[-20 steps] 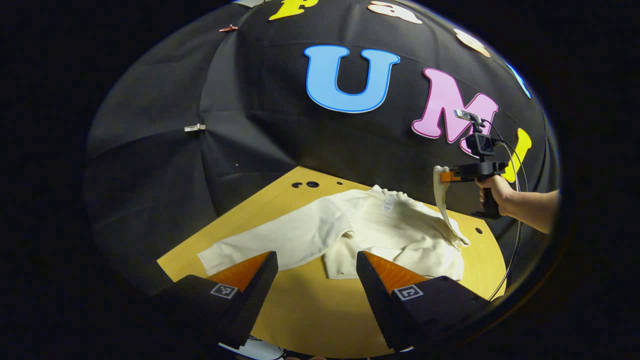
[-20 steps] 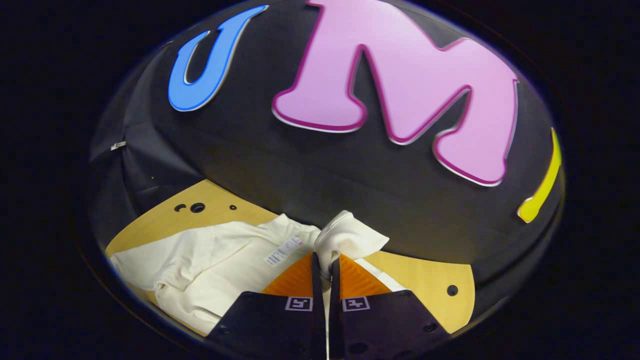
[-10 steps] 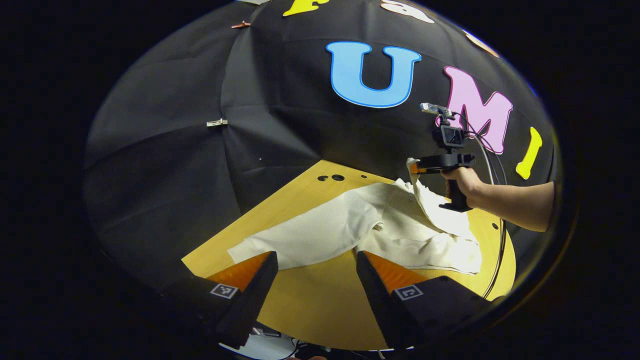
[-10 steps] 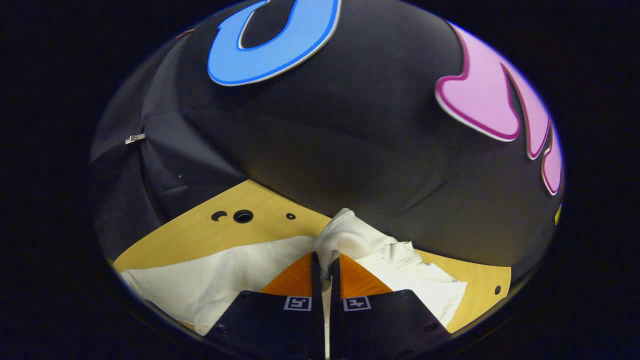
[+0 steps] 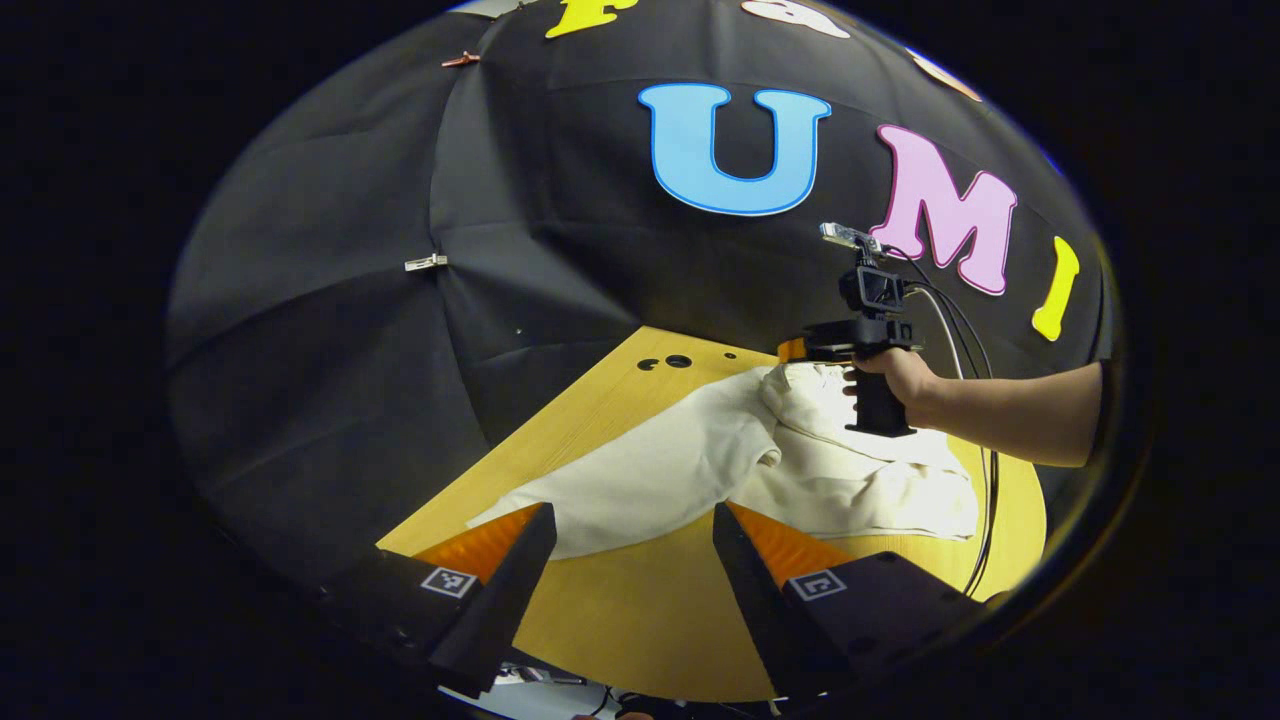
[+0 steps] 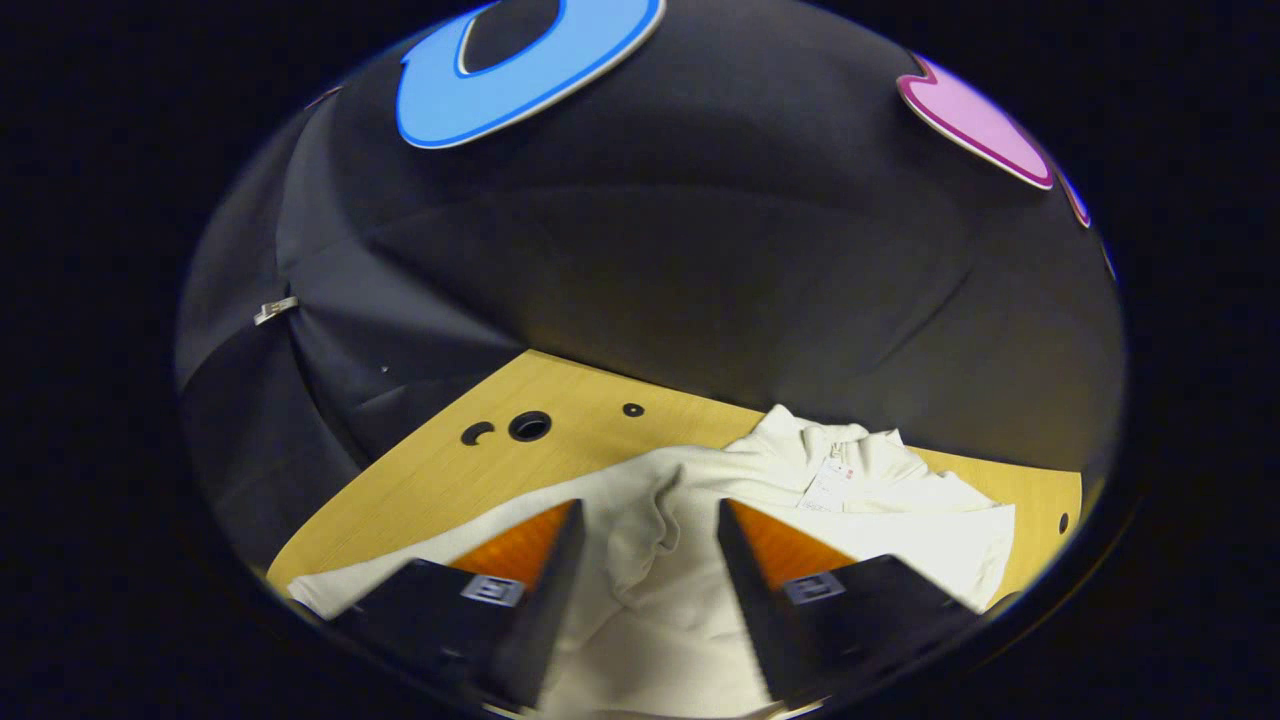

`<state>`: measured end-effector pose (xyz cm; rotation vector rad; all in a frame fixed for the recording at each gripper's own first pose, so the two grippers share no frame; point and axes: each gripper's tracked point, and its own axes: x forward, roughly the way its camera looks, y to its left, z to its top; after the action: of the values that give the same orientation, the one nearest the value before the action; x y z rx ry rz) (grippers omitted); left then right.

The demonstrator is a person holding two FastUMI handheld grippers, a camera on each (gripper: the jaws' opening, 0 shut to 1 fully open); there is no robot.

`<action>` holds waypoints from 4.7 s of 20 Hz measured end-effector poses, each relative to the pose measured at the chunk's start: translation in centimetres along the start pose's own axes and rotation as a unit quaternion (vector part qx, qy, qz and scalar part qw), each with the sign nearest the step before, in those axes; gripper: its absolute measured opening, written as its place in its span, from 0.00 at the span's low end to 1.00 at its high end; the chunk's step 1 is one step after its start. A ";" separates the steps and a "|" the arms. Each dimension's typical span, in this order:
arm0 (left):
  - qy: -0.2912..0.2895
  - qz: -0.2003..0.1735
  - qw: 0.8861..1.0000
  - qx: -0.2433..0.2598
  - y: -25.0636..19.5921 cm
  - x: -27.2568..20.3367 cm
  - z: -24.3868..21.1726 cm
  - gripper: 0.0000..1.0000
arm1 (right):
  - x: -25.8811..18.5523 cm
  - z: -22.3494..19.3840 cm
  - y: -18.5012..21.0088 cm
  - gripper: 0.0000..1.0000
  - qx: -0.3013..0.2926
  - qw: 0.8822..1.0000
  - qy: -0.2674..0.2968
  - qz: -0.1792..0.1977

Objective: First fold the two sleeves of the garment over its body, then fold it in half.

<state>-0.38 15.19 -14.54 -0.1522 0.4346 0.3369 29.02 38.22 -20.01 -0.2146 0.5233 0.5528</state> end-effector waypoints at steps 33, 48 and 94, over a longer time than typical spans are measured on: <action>0.125 0.197 0.968 -0.097 13.0 14.2 -11.6 0.96 | -33.3 -12.2 -26.1 0.98 0.107 0.965 -0.015 -0.239; 0.117 0.184 0.974 -0.062 11.0 16.4 -9.7 0.07 | -35.2 -15.3 -25.9 0.98 0.129 0.961 -0.001 -0.243; 0.058 -0.304 0.949 0.055 -56.5 24.3 6.2 0.16 | -37.4 -21.5 -37.2 0.99 0.220 0.931 -0.059 -0.285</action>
<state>42.57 -29.20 -15.45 -0.1895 0.4994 -0.3049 13.41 -16.46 -16.47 0.0979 0.4291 -0.1248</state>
